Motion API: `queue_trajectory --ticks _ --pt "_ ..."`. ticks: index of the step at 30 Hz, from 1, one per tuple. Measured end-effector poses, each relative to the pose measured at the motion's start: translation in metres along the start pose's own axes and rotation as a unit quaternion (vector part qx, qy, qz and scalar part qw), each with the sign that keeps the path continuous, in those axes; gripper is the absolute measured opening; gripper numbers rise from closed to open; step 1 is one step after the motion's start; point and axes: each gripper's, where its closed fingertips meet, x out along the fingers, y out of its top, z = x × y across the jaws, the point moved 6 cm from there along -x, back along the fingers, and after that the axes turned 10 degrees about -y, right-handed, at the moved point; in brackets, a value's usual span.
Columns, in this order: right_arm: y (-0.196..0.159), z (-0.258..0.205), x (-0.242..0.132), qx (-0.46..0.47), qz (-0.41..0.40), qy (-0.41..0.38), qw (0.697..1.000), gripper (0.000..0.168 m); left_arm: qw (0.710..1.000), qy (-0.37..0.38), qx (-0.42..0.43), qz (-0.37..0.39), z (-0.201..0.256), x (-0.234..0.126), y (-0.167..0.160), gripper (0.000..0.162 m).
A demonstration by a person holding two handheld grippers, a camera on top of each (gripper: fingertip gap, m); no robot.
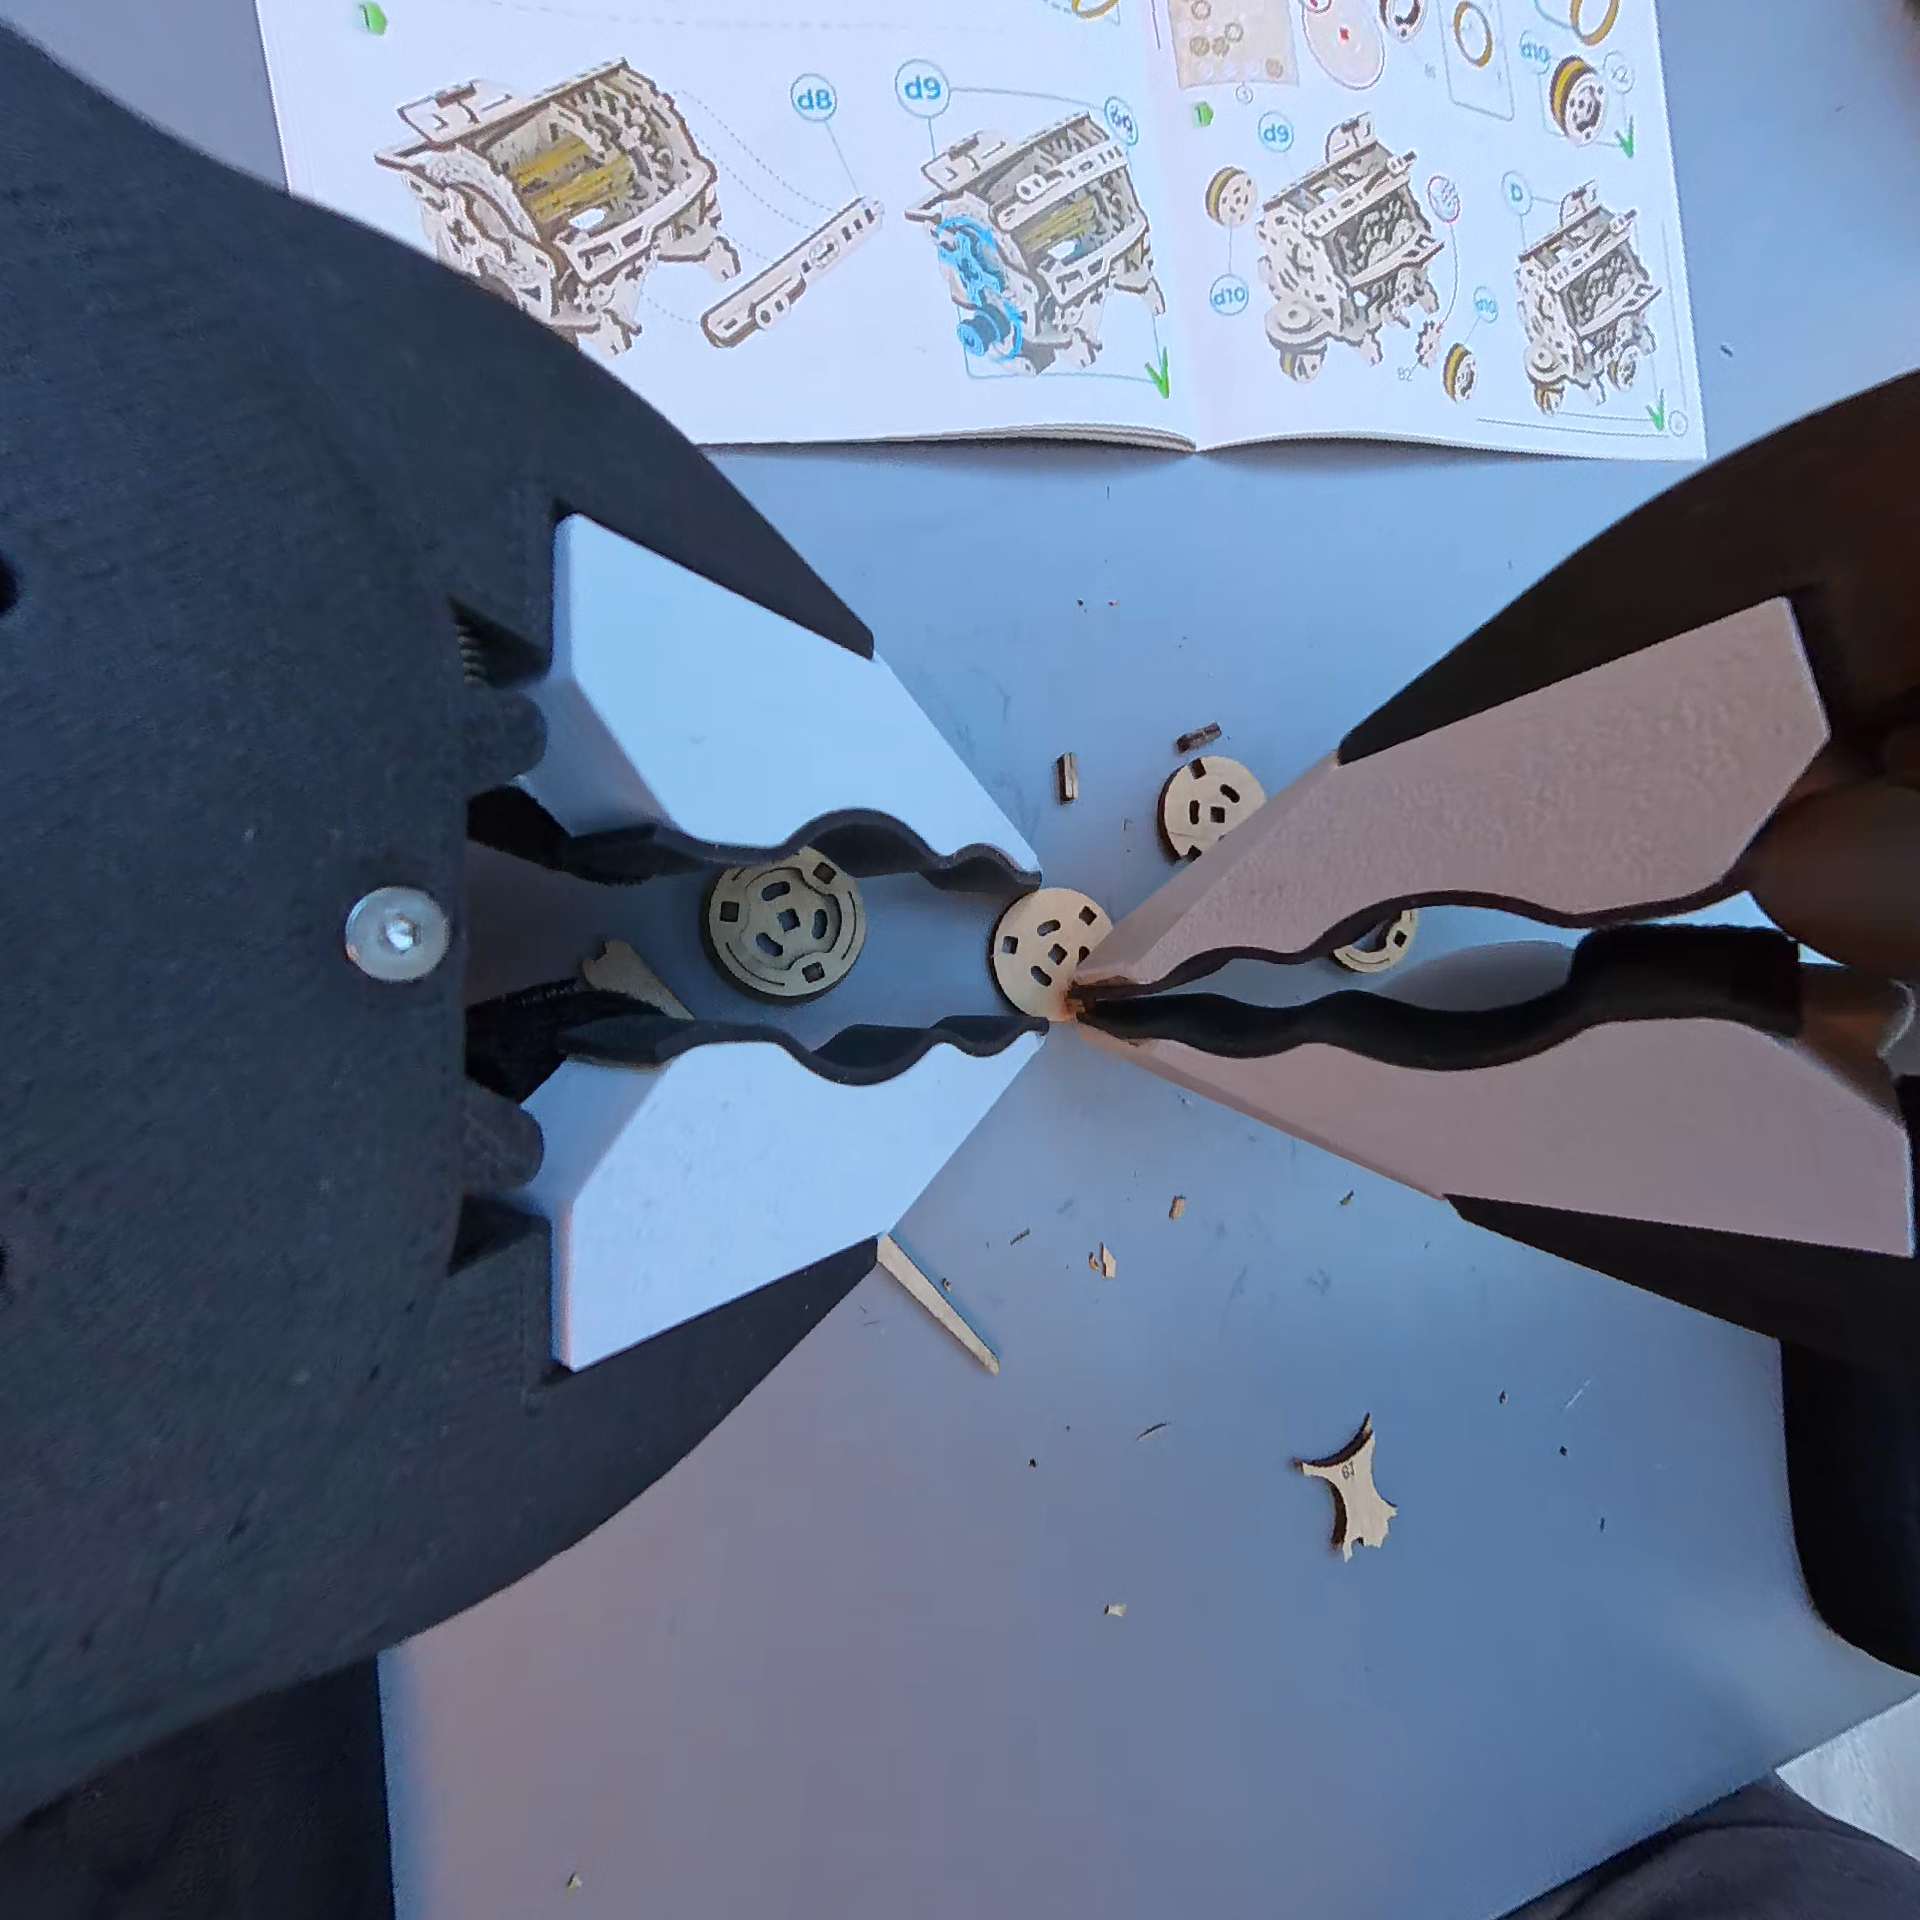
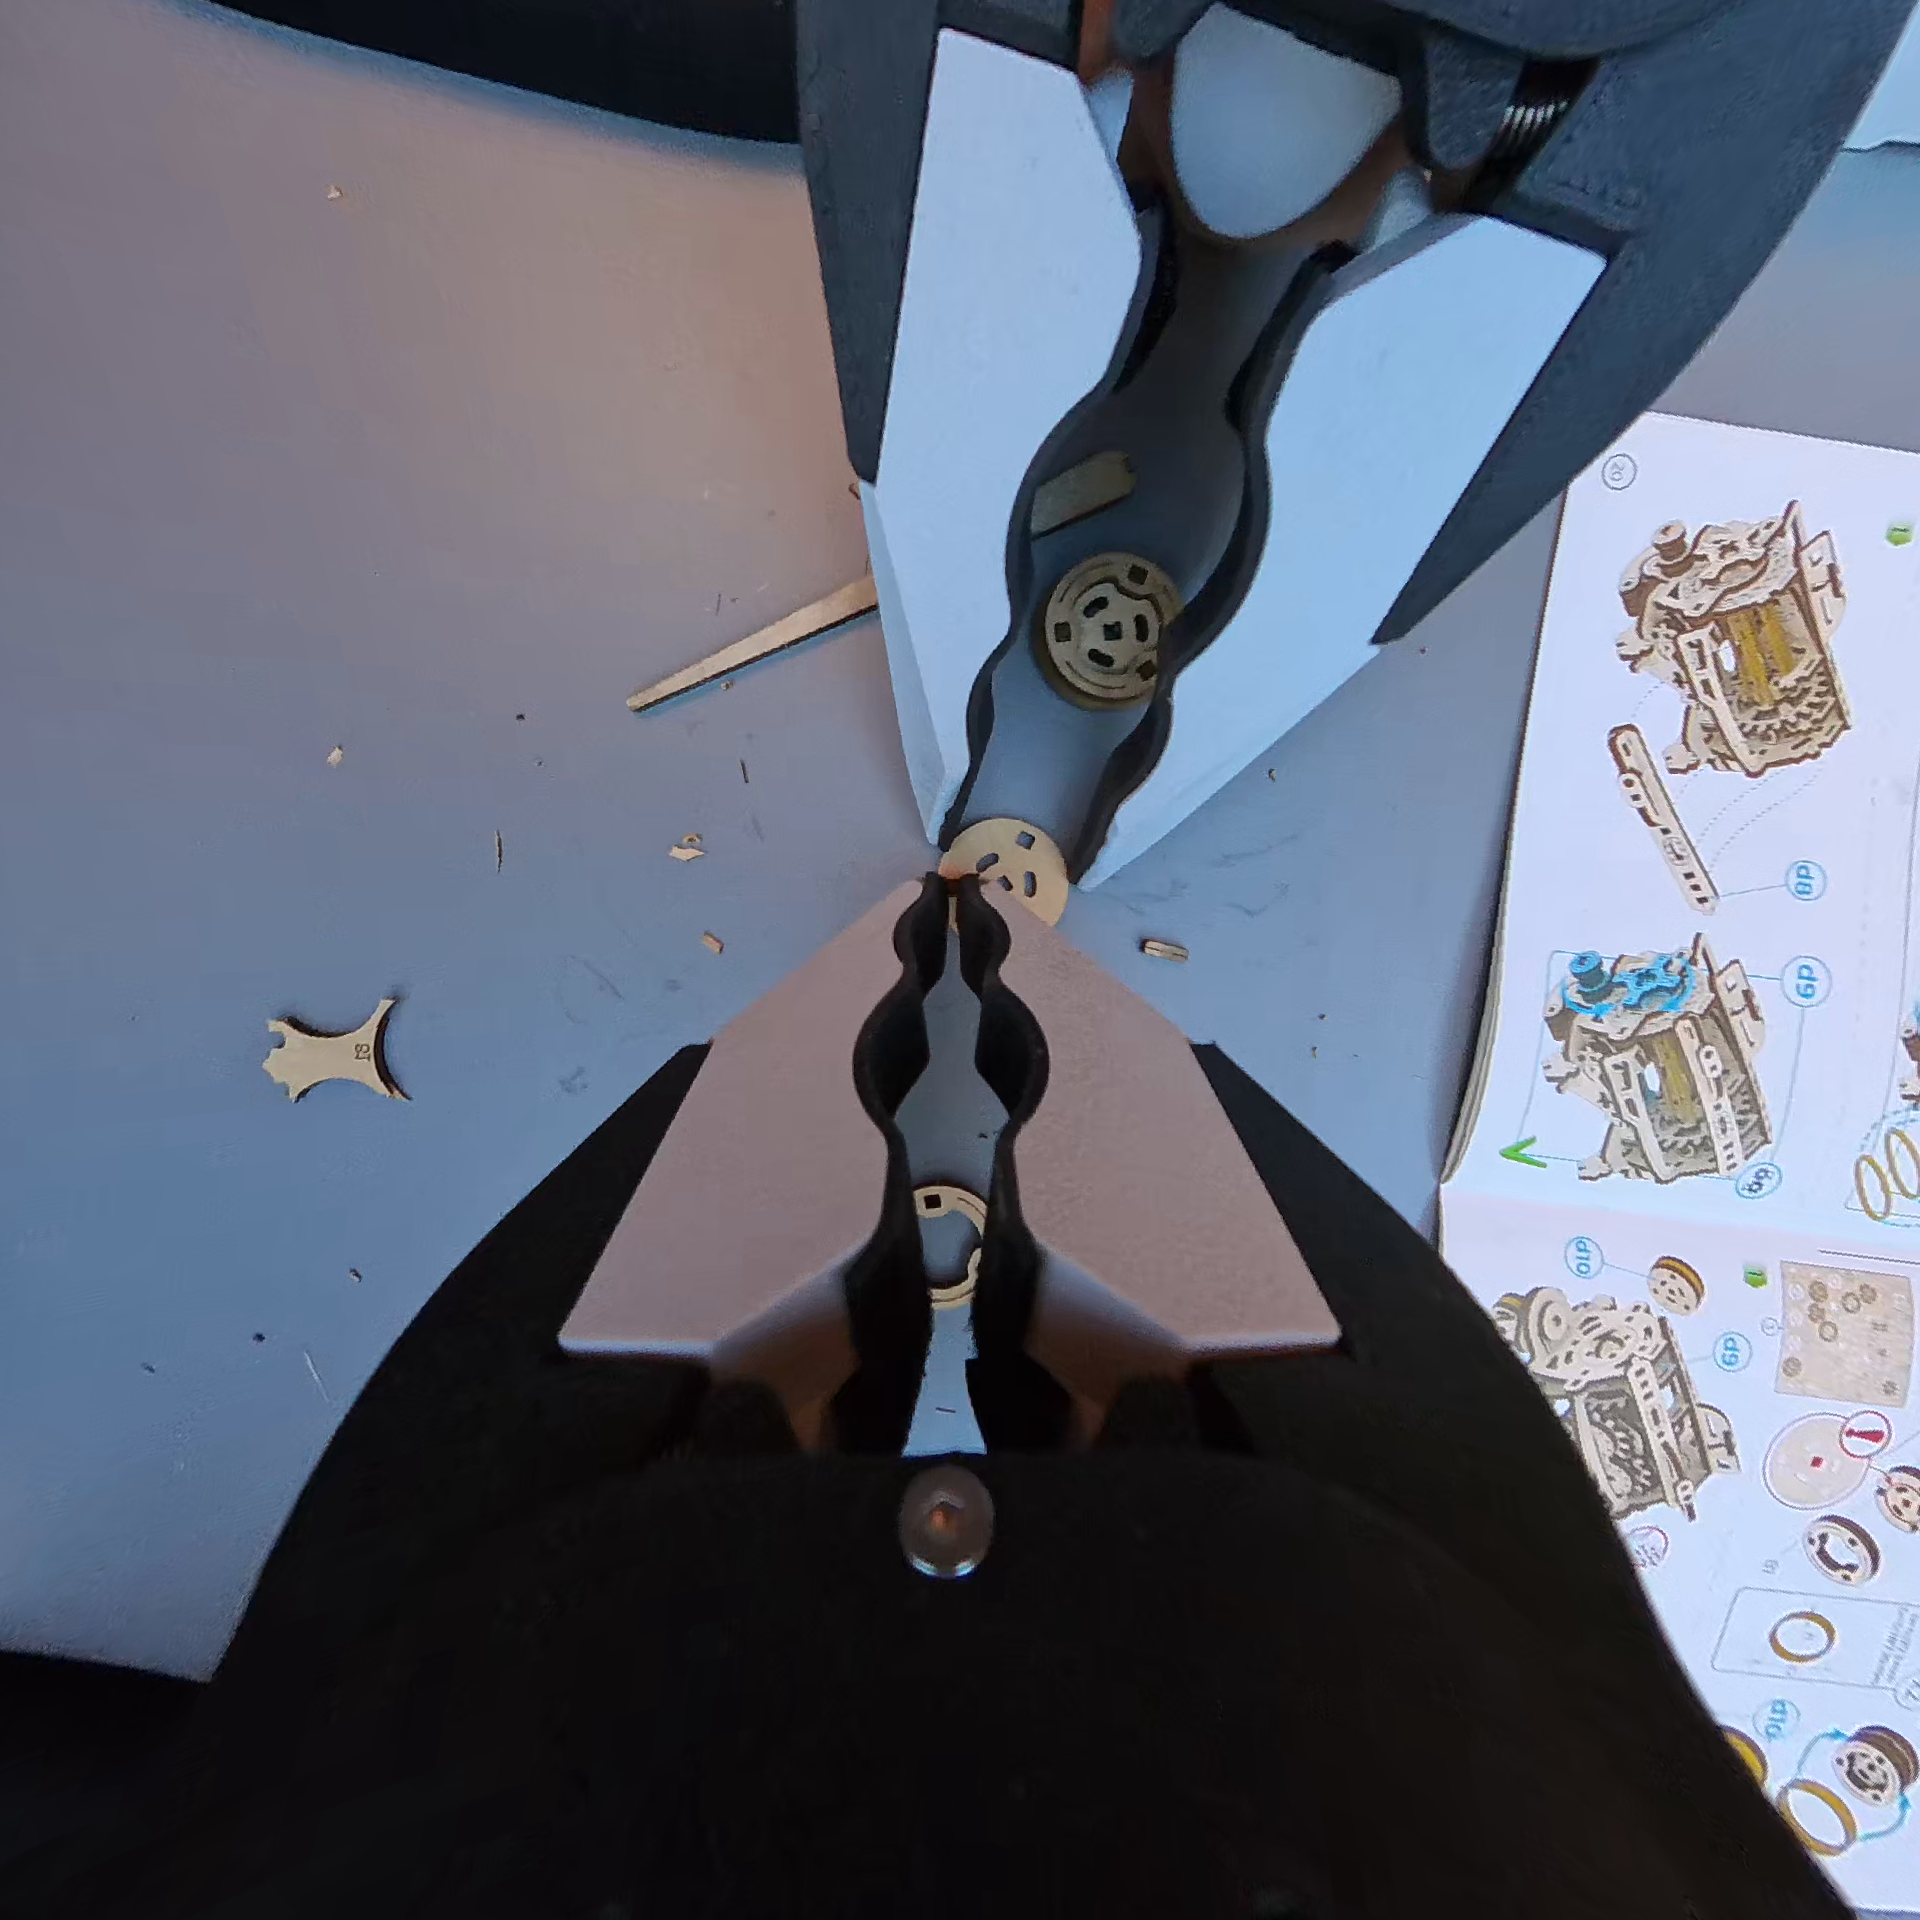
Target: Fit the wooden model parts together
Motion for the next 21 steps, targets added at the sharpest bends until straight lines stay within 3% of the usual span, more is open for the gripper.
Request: queue_trajectory --ticks 17,21 --pt "-0.0023 -0.0057 0.0002 -0.018 -0.006 -0.042 0.999 0.001 1.0 0.014 0.005 -0.001 0.0018 0.0008 -0.0001 0.022" --pt "-0.0022 -0.0024 0.0005 -0.006 -0.006 -0.014 1.0 0.001 1.0 0.013 0.003 -0.001 0.0015 0.0008 -0.0001 0.022"
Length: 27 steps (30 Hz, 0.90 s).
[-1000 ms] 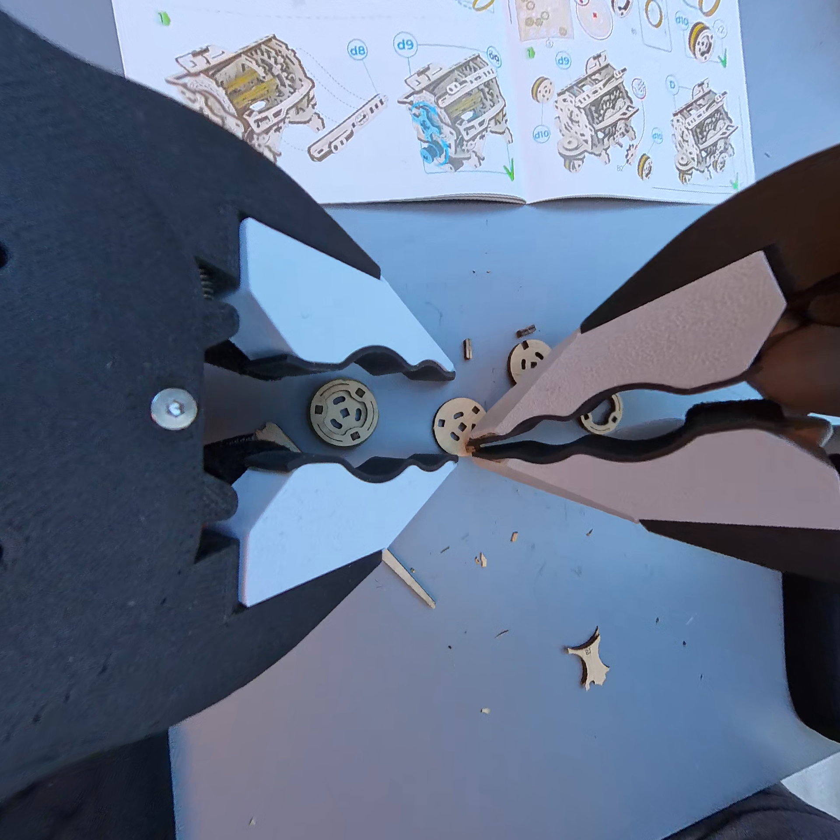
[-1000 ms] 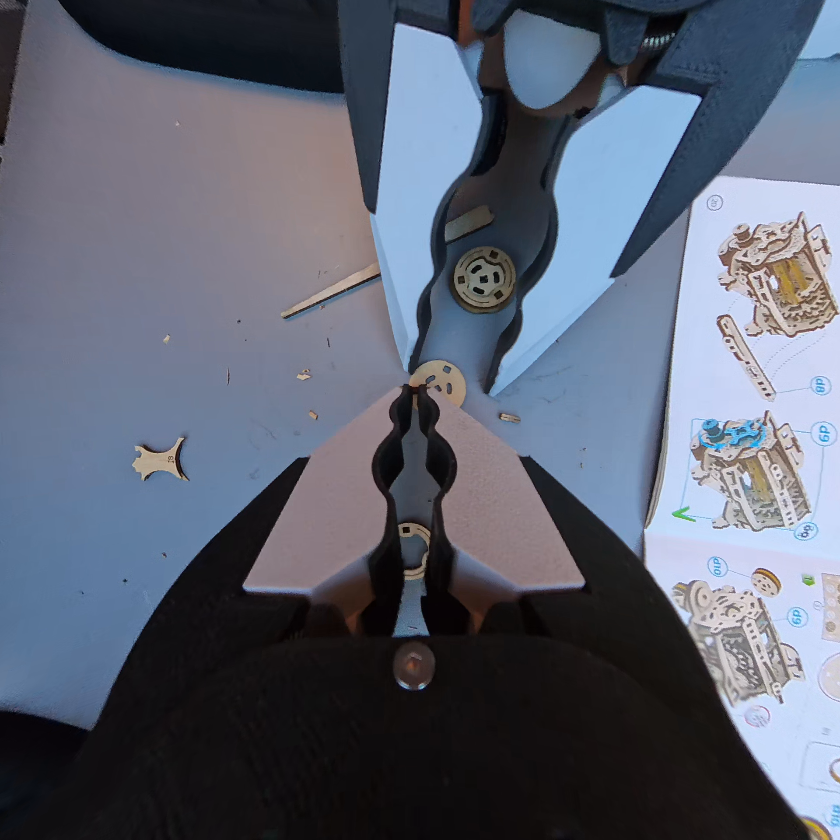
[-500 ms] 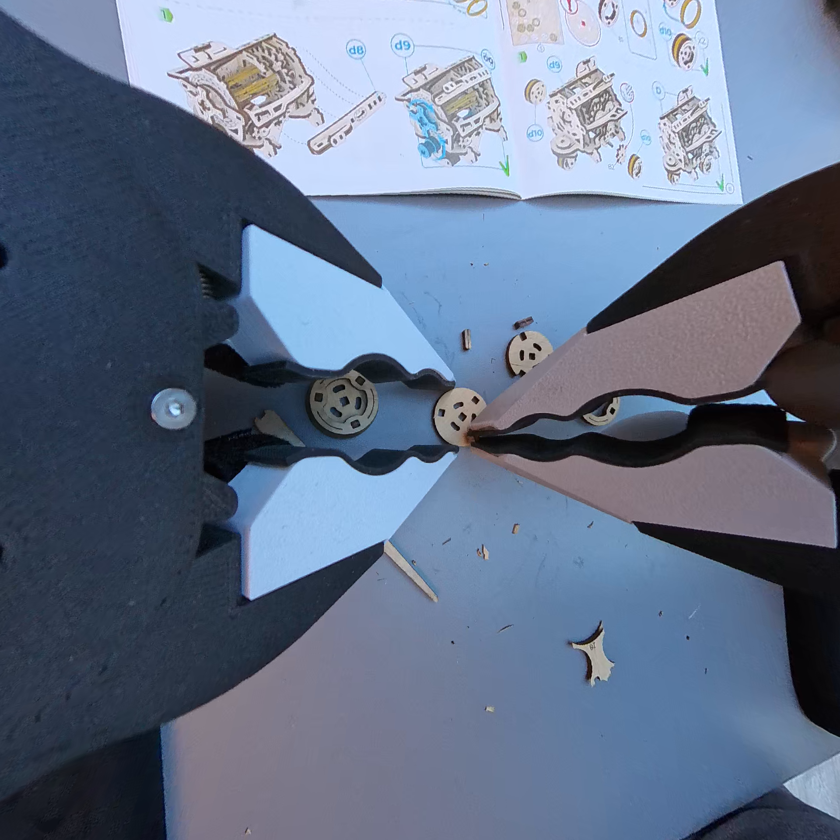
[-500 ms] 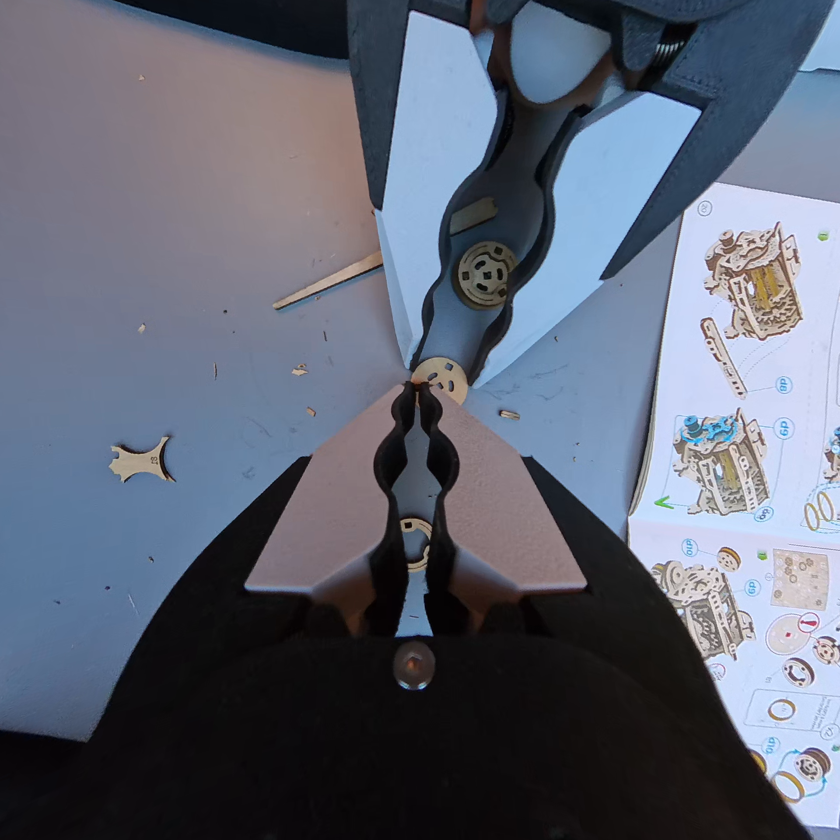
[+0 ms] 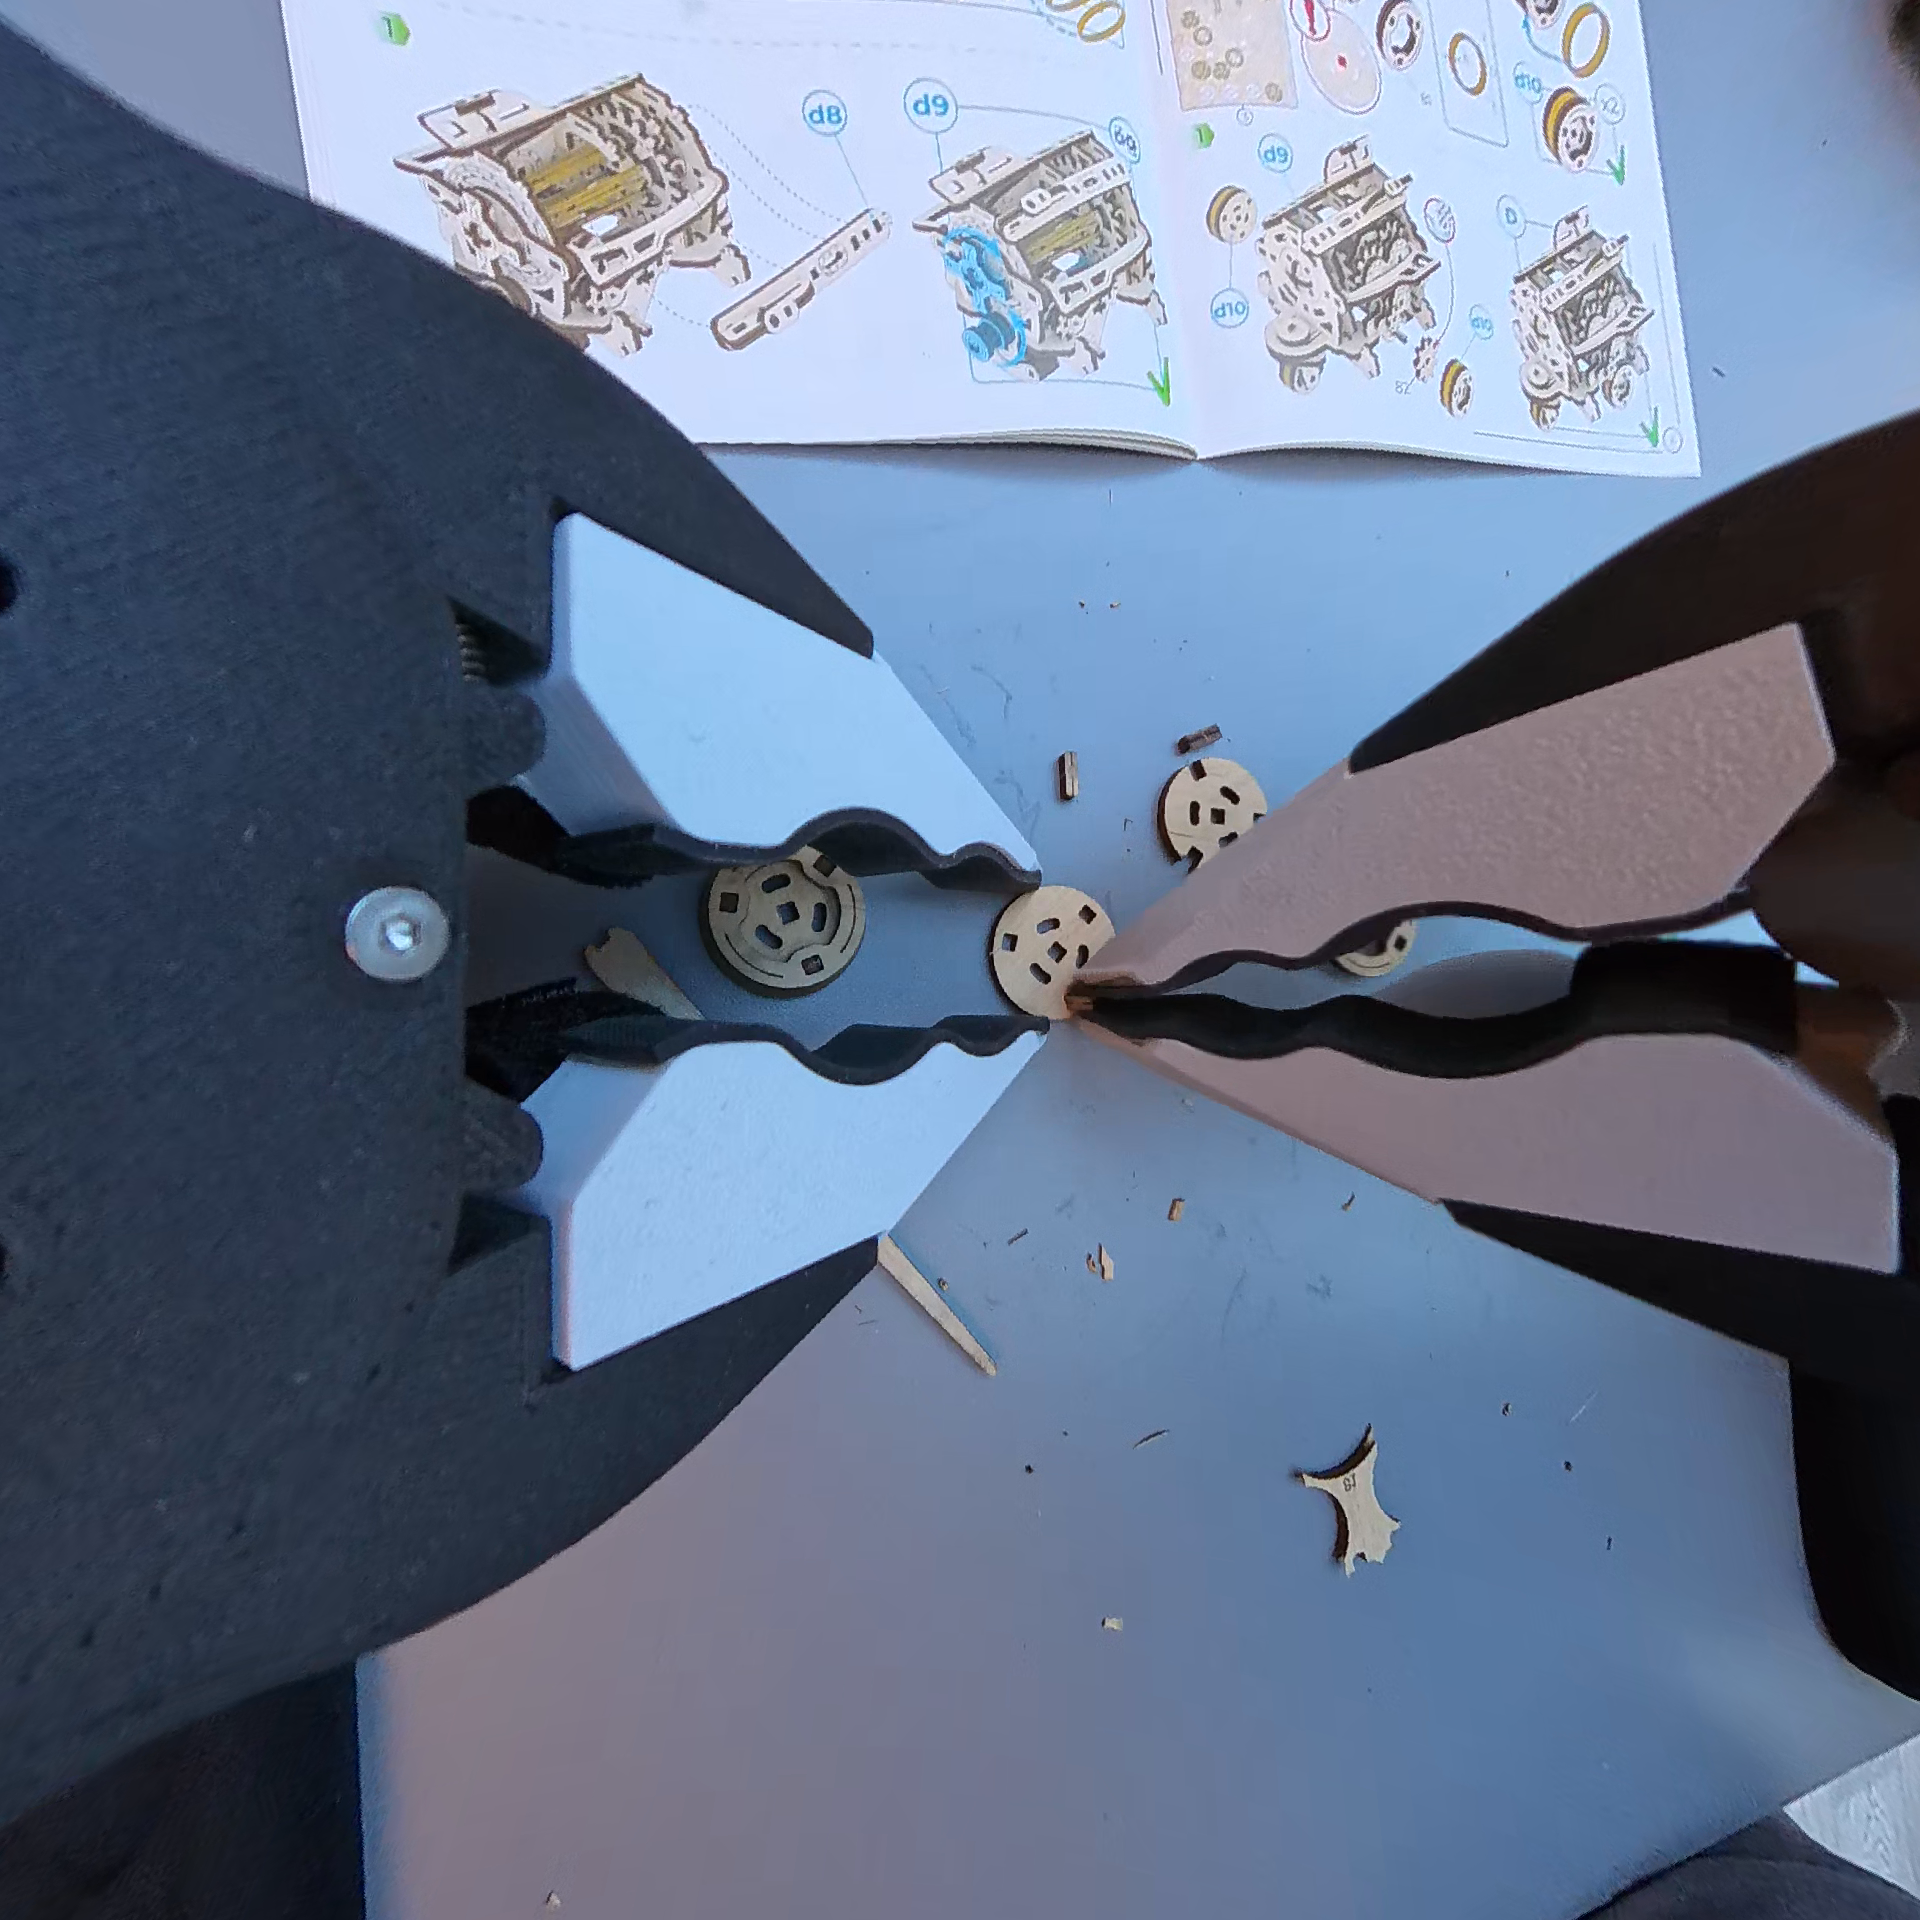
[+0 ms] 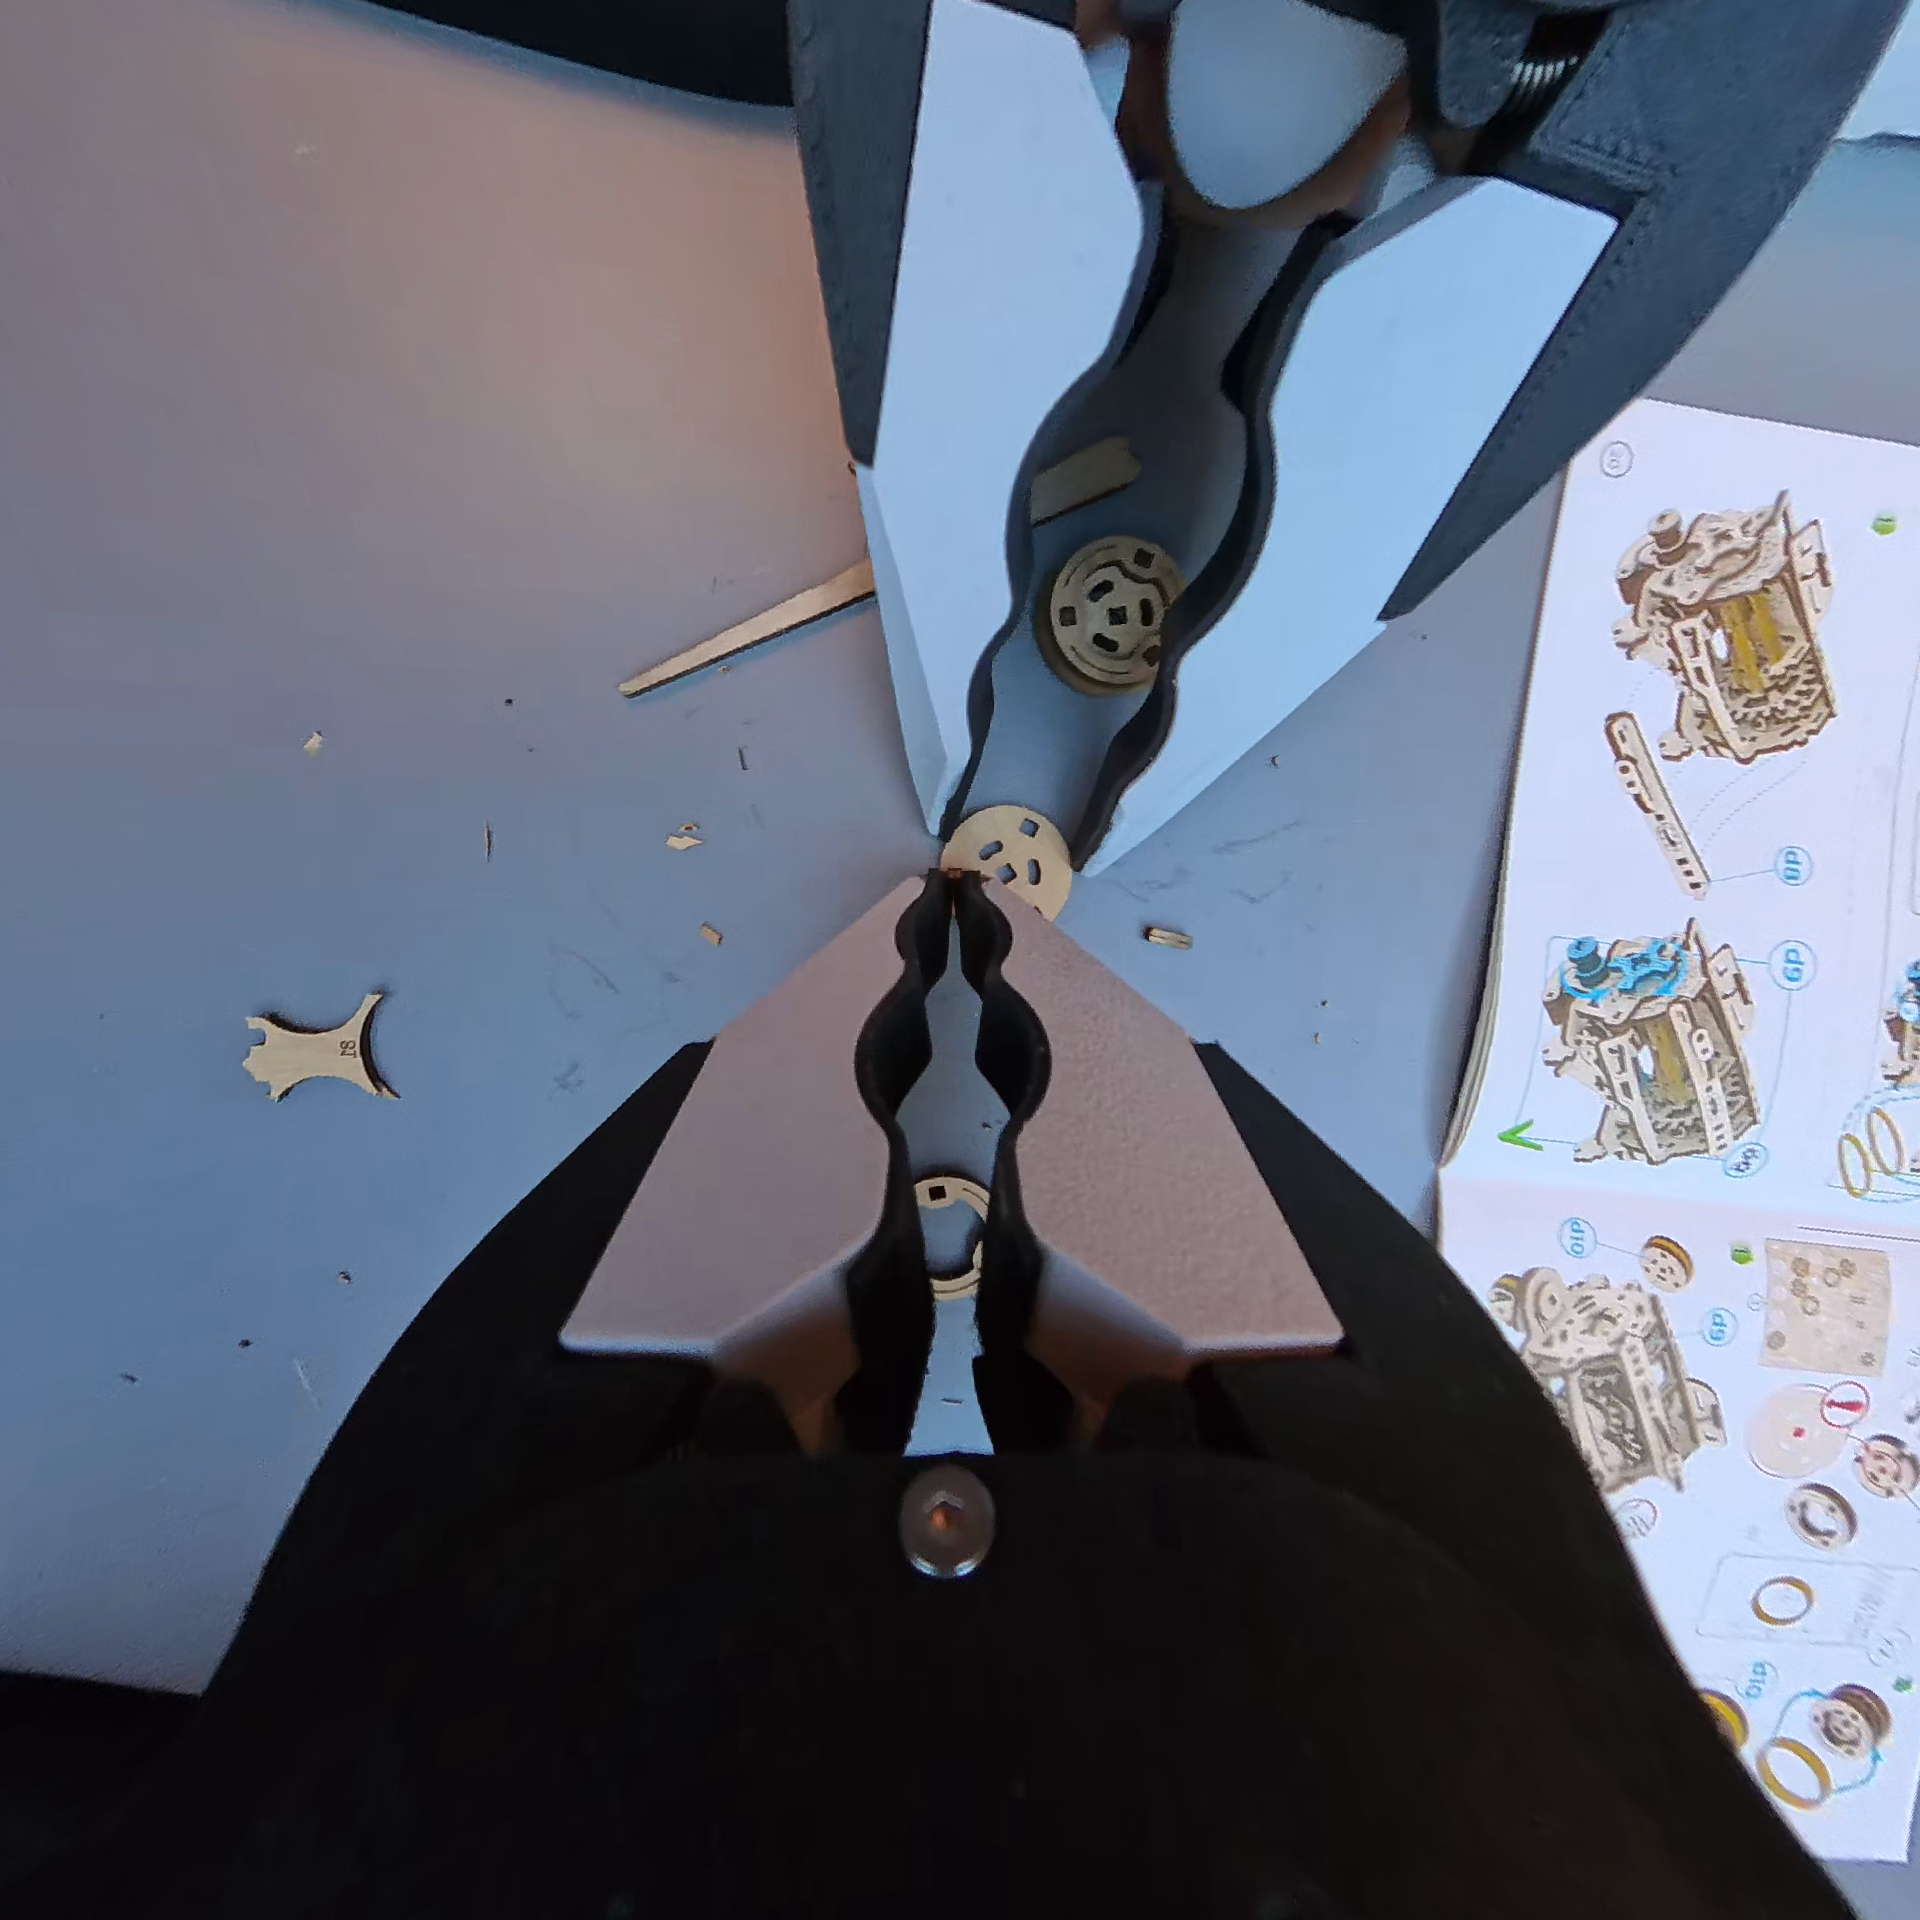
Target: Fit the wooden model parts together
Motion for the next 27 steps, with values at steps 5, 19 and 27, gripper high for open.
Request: queue_trajectory --ticks 5,19,27 --pt "0.0055 0.0003 0.001 -0.019 -0.035 0.005 0.999 0.001 1.0 0.001 -0.002 0.0 -0.0002 0.0001 0.0 0.022" --pt "0.006 0.0014 0.0015 -0.02 -0.045 0.017 0.999 0.001 1.0 0.001 -0.003 0.001 0.0001 0.0001 -0.0004 0.022" --pt "0.0051 0.0008 0.0013 -0.019 -0.031 0.006 0.999 0.002 1.0 0.002 -0.003 0.001 0.0002 0.0 -0.0004 0.022"
